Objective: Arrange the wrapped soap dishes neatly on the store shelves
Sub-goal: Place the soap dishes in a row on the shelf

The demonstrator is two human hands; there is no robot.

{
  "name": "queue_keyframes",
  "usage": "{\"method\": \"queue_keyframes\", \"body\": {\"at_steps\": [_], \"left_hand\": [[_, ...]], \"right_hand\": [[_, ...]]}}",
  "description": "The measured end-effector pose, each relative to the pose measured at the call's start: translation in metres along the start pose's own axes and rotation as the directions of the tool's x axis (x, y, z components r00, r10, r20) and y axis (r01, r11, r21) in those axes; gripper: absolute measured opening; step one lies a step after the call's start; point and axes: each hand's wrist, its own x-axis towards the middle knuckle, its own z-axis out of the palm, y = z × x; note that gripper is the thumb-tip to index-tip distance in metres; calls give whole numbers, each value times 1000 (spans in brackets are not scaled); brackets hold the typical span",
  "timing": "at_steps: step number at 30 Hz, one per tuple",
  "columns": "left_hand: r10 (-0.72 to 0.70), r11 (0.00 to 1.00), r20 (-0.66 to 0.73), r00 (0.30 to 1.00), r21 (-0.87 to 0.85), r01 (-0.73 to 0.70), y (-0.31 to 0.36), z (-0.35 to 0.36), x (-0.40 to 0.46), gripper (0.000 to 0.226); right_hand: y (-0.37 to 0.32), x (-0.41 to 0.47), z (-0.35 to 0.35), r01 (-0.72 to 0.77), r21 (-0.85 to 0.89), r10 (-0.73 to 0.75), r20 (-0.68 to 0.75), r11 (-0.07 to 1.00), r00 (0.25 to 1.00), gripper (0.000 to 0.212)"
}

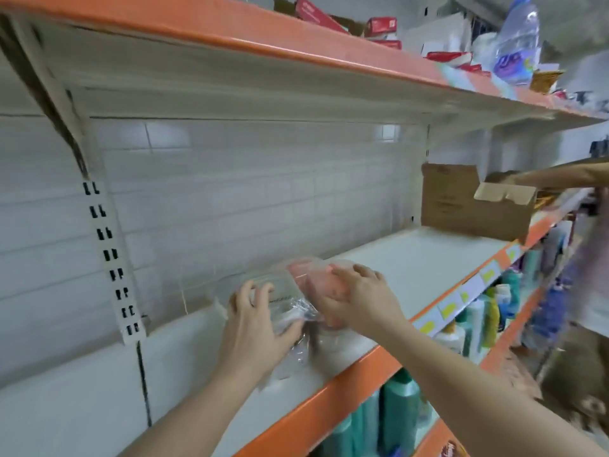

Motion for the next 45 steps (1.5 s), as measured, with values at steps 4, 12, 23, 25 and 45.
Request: {"method": "queue_keyframes", "body": {"at_steps": [4, 12, 23, 25, 45], "left_hand": [[52, 998, 15, 999, -24, -51, 24, 32, 39, 58], [75, 985, 306, 949, 124, -118, 54, 57, 88, 67], [157, 962, 100, 983, 208, -175, 46, -50, 51, 52], [158, 958, 58, 986, 233, -167, 34, -91, 34, 52], [250, 915, -398, 883, 396, -81, -104, -545, -318, 42]], "right_hand": [[40, 58, -2, -146, -38, 147, 23, 989, 989, 51], [96, 101, -8, -204, -166, 238, 223, 965, 945, 56], [-16, 47, -55, 105, -164, -90, 100, 981, 991, 40], [-62, 23, -60, 201, -145, -181, 138, 969, 974, 39], [-490, -339, -157, 685, 267, -712, 9, 678, 702, 11]]}}
